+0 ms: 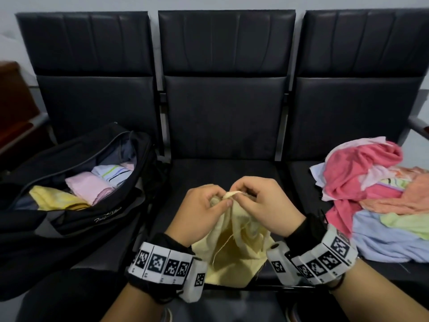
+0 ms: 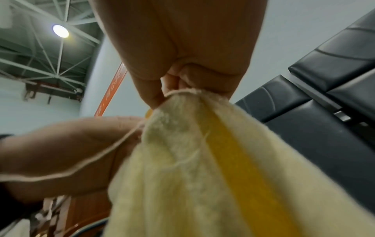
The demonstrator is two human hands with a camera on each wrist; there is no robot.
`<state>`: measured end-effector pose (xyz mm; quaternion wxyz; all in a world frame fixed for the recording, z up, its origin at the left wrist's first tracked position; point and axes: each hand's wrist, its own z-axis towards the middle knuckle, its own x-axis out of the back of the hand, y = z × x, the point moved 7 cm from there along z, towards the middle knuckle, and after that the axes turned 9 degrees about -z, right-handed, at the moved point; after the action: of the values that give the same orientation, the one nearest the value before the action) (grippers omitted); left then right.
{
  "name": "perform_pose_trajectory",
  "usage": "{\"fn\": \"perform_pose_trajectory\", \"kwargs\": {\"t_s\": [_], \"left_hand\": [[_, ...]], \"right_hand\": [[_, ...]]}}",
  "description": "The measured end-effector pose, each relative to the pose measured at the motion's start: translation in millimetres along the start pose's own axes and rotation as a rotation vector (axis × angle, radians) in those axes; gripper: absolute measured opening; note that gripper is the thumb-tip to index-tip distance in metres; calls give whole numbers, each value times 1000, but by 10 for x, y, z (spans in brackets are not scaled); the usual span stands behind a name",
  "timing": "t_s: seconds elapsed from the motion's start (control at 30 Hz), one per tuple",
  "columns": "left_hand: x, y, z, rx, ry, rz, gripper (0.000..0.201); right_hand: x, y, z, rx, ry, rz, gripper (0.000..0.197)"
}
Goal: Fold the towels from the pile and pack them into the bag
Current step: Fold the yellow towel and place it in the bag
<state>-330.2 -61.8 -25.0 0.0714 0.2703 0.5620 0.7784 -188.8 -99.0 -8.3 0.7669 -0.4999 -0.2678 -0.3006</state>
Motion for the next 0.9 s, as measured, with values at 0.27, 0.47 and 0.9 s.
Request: {"fn": "perform_pose_trajectory", "kwargs": {"t_s": [0.27,0.47,0.9], "left_hand": [[243,-58,-25,-34,179,-72,14],[566,-257,-58,-10,361,-140,19],[1126,288,233,-160,735,-128,10]], "right_hand": [[-21,522,-222,-185,-105,-449,19],[160,902,-343,-313,-104,-529,14],[445,894,-315,-360,164,-58,29]]}}
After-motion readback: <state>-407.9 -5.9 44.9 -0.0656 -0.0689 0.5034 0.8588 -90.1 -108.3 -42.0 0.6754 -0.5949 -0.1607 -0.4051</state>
